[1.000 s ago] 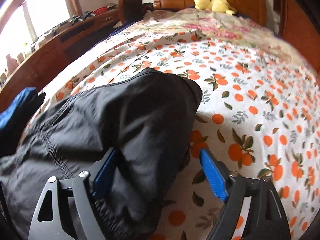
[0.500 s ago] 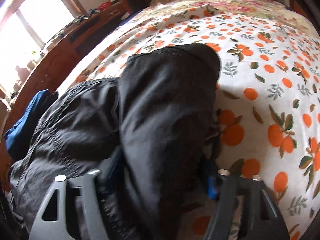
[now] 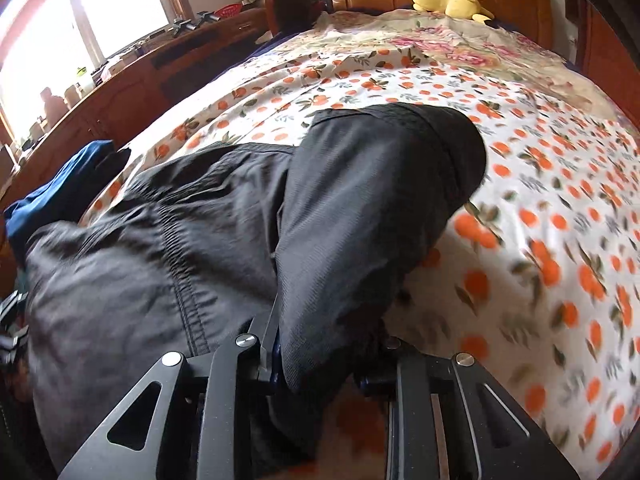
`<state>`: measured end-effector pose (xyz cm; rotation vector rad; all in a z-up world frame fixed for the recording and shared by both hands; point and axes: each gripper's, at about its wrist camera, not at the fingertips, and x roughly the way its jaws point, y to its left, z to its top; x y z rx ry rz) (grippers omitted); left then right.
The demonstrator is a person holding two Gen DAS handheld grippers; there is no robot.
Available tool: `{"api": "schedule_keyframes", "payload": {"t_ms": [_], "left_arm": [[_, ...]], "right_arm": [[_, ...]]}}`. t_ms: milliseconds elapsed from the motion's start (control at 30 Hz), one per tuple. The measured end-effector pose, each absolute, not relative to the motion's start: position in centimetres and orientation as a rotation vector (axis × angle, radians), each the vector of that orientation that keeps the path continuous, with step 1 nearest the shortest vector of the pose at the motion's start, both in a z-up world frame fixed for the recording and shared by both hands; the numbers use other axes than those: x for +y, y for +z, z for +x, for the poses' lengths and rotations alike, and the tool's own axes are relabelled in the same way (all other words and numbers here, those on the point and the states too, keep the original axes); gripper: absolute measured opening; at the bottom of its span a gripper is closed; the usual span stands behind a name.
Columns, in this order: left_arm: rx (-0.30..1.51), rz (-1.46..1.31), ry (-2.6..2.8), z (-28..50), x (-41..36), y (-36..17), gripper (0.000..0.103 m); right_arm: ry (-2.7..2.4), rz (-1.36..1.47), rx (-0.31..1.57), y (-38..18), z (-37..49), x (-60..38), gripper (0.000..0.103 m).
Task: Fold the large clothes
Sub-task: 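Lift the jacket bundle with the right tool off the sheet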
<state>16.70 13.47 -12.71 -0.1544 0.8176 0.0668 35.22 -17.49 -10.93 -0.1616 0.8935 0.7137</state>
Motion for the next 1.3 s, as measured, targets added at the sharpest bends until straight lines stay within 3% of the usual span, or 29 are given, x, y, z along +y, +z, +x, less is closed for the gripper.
{"api": "schedule_keyframes", "payload": {"t_ms": [267, 500, 600, 967, 1300], "left_arm": [[0.789, -0.174, 0.066, 16.3, 14.0, -12.3, 0.083], [0.785, -0.182, 0.081, 16.4, 14.4, -12.5, 0.079], [0.787, -0.185, 0.085, 16.6, 14.4, -12.6, 0.079], [0.811, -0.167, 0.090, 17.5, 14.1, -13.2, 0.063], [0.819, -0.202, 0.071, 20.0, 14.3, -15.3, 0.062]], "right_arm": [[0.647, -0.121, 0.914, -11.5, 35.0, -19.2, 0.032], [0.590, -0.102, 0.907, -11.7, 34.7, -17.3, 0.057], [0.588, -0.076, 0.901, -12.1, 34.8, -17.0, 0.061], [0.602, -0.026, 0.878, -13.6, 34.7, -17.2, 0.064], [0.603, -0.024, 0.864, -14.1, 34.4, -17.5, 0.064]]}}
